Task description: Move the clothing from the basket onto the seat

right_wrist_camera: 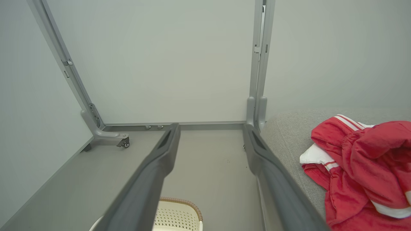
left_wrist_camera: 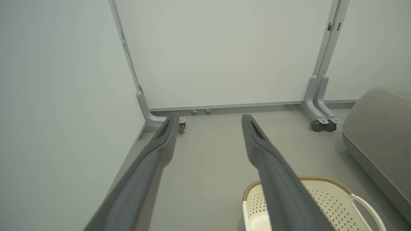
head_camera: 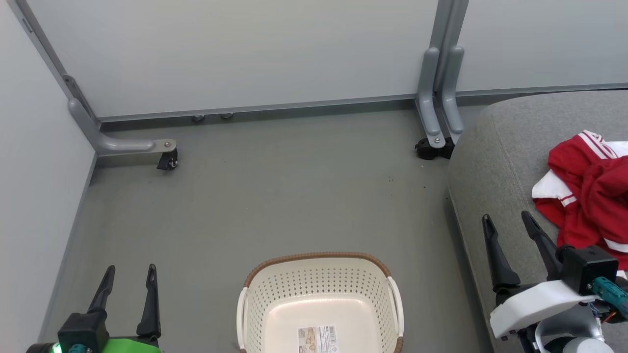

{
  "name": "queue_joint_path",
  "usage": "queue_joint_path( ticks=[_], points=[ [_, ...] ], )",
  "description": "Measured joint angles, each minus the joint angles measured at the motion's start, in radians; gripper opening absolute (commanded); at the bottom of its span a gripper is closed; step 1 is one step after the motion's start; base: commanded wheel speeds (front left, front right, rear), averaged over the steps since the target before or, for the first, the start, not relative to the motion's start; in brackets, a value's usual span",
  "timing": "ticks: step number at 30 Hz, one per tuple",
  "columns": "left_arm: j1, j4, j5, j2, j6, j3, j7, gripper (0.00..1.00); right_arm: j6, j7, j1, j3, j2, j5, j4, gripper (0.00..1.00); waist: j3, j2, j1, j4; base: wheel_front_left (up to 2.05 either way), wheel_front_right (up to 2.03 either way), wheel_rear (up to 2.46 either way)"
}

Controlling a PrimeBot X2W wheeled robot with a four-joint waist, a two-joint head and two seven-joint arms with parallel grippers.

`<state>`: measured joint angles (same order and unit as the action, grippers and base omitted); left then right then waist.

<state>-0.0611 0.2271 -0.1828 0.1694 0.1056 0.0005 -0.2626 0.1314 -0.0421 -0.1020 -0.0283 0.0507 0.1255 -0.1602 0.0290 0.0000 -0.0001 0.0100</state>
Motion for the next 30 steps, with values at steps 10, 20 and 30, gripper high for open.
queue_joint_path(
  ticks=[10,20,30],
  points=[
    [-0.006,0.031,-0.007,-0.028,0.006,0.002,0.016,0.00,0.000,0.000,-0.011,0.005,-0.006,0.017,0.038,0.00,0.002,0.0000,0.0000,-0.003,0.00,0.00,0.00],
    [-0.002,0.035,-0.197,-0.037,0.008,0.020,0.066,0.00,0.000,0.000,0.001,0.005,0.002,0.225,0.087,0.00,-0.001,0.0000,0.0000,-0.003,0.00,0.00,0.00],
    [0.016,0.030,-0.367,-0.050,0.009,0.029,0.105,0.00,0.000,0.000,0.030,0.005,0.009,0.409,0.131,0.00,-0.004,0.0000,0.0000,-0.004,0.00,0.00,0.00]
  ],
)
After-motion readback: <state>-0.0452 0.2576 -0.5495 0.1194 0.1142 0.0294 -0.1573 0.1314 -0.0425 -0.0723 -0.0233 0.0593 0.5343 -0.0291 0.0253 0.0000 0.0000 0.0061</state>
